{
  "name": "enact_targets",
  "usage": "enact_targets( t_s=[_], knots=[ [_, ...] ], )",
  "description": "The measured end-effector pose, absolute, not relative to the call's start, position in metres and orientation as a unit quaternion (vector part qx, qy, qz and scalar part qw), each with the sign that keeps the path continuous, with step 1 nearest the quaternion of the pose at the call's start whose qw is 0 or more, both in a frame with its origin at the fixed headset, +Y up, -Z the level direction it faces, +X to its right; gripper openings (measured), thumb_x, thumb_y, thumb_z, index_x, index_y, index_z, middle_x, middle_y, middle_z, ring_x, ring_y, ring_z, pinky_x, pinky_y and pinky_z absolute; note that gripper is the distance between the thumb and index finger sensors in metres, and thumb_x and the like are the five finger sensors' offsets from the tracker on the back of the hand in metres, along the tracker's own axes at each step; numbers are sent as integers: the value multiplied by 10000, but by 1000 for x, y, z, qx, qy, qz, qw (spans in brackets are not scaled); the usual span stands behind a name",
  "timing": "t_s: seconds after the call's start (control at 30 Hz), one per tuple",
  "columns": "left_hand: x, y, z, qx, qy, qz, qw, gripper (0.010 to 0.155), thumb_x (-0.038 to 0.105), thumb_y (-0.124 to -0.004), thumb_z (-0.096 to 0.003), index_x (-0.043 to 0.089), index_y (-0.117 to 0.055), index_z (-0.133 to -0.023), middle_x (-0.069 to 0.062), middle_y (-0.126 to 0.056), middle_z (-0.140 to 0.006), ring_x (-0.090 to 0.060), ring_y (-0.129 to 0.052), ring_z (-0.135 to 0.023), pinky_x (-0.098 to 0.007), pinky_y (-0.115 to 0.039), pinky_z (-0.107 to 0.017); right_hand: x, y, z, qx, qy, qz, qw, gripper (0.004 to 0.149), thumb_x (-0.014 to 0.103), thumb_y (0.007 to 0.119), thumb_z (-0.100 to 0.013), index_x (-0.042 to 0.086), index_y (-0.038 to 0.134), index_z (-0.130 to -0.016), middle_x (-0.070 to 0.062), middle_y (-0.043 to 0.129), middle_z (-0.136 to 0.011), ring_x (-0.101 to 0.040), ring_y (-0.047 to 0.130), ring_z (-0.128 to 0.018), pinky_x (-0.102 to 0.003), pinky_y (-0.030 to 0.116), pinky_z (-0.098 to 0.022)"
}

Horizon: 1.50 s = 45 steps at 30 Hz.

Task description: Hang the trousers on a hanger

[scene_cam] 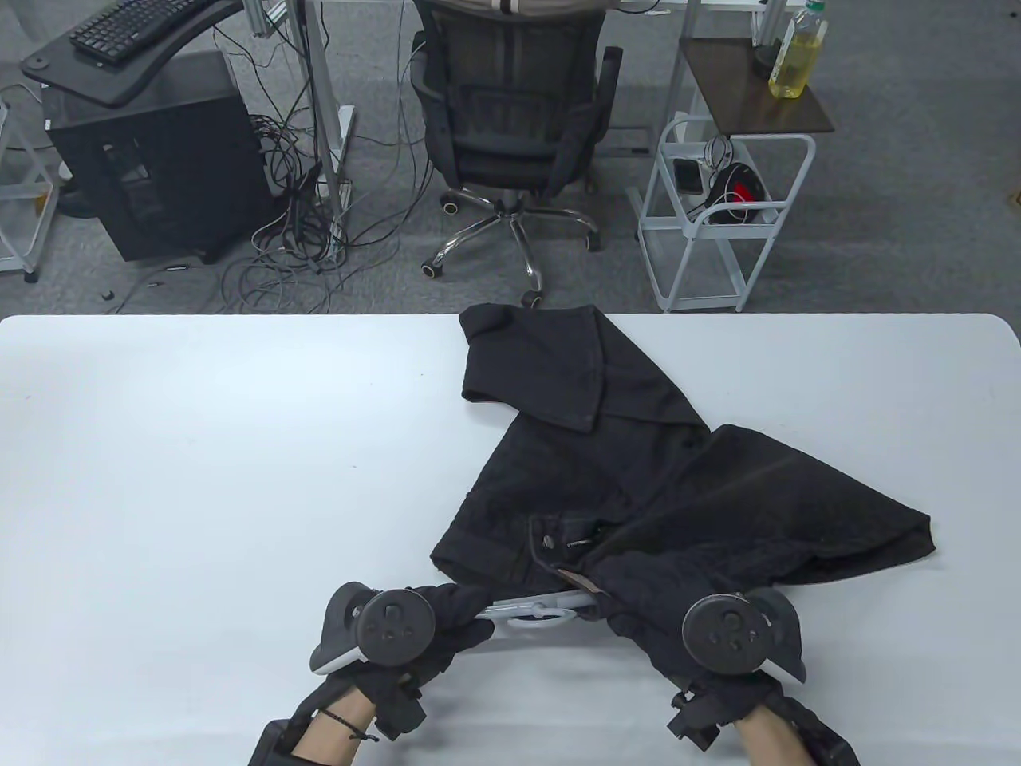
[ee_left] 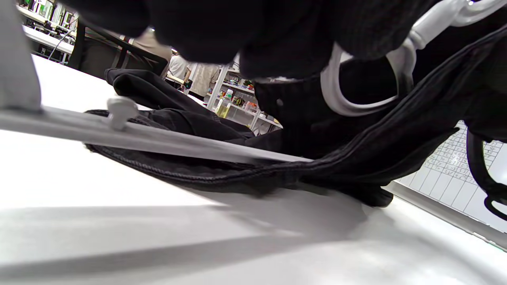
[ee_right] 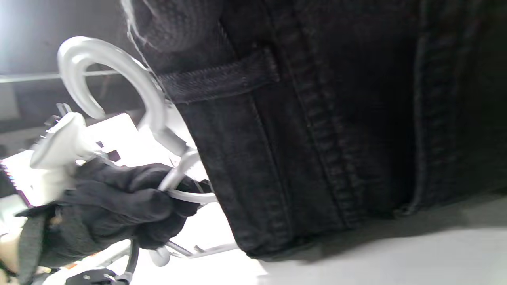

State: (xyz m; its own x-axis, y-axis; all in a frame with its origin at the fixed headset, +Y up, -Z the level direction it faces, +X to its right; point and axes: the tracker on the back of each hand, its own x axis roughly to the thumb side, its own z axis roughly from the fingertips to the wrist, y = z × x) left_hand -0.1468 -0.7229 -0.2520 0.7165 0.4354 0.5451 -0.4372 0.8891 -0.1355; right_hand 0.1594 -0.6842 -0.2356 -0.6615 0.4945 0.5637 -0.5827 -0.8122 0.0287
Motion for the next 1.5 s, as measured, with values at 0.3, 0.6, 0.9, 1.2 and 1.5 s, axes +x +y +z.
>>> enact_targets(
  t_s=[0.3, 0.6, 0.9, 1.2, 1.5],
  knots=[
    [-140, -727, -250, -3, -303, 200, 932, 492, 504, -747, -473, 213, -802, -866, 97, -959, -558, -142, -969, -267, -404, -869, -224, 140, -669, -213, 358, -125, 864, 331, 538, 422, 691, -406, 288, 765, -922, -10, 852, -982, -303, 821, -908, -572, 570, -699],
    [-124, -720, -237, 2, -326, 224, 918, 493, 502, -757, -467, 178, -816, -835, 111, -961, -541, -116, -961, -246, -376, -864, -202, 128, -684, -214, 369, -83, 874, 307, 612, 481, 735, -387, 299, 679, -969, -18, 810, -1004, -300, 821, -908, -554, 594, -694],
    [-135, -715, -241, 34, -315, 220, 923, 526, 492, -784, -463, 250, -749, -929, 84, -908, -787, -204, -997, -558, -463, -867, -464, 133, -685, -217, 329, -145, 865, 350, 488, 434, 774, -413, 296, 779, -881, -14, 913, -908, -294, 950, -783, -515, 762, -598],
    [-207, -705, -260, 130, -170, 271, 939, 803, 534, -793, -452, 231, -423, -1097, 5, -670, -1060, -315, -788, -922, -565, -700, -659, 172, -669, -227, 273, -186, 831, 448, 488, 437, 775, -417, 289, 780, -883, -18, 917, -902, -298, 954, -775, -510, 779, -585],
    [-212, -740, -279, -9, -134, 341, 930, 819, 589, -753, -463, 181, -449, -1104, -95, -627, -1094, -391, -767, -914, -596, -701, -617, 198, -662, -232, 250, -192, 786, 531, 482, 430, 783, -421, 282, 788, -880, -26, 920, -897, -309, 956, -765, -482, 837, -534]
  ],
)
